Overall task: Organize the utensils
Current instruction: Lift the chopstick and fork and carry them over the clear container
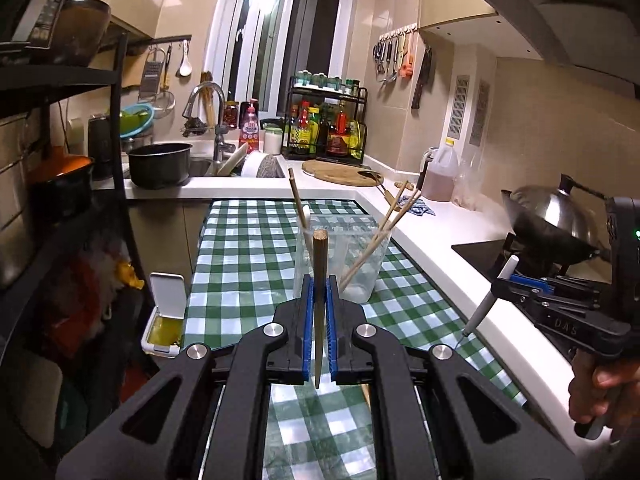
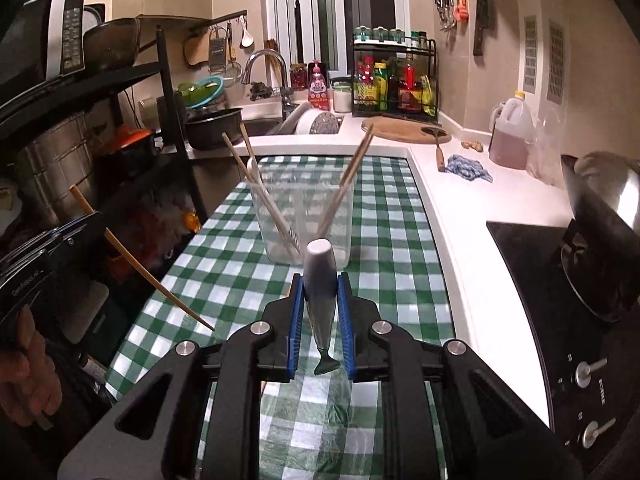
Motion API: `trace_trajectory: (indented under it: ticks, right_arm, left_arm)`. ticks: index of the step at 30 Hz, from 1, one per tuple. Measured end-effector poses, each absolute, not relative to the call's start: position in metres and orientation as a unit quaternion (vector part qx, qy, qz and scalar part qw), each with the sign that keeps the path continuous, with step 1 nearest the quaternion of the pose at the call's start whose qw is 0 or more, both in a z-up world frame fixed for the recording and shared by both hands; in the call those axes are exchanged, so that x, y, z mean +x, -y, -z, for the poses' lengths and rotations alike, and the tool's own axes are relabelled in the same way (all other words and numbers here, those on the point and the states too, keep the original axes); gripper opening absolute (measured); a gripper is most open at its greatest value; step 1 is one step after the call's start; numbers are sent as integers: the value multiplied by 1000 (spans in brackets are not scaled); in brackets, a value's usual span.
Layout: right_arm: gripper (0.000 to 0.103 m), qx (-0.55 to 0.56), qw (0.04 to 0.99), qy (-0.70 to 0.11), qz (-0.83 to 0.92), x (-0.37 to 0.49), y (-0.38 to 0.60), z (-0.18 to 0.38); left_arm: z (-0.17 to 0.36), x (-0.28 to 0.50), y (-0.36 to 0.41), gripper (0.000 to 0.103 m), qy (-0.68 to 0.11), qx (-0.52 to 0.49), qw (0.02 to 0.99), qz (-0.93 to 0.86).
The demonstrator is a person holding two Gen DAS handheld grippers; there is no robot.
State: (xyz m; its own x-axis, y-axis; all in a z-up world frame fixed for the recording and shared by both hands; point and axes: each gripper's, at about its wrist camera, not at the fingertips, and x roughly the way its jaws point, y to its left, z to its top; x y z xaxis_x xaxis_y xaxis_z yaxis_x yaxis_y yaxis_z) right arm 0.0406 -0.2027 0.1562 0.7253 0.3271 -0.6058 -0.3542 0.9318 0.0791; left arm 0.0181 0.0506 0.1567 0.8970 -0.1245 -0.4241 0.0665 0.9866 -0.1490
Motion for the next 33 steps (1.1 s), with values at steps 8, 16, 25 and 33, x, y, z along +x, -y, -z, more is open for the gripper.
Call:
trace_trajectory:
  ticks: [8,16,25,33]
  right_arm:
    - [17,-17,936,-292,-198,75,192,-202]
    - [17,-9,943,-258,-210,127,171,-251]
    - [17,2,948,-235,-212,184,154,-262]
    - [17,3,935,-284,-210,231,142,-208]
  left_arm:
    - [-200,62,-64,6,-224,-85,969,66]
    - [-247,108,-62,6,-194,-78,975,75]
    - [-268,159,-58,6,-168,-87,979,75]
    - [-214,208,-40,6,-243,-70,964,77]
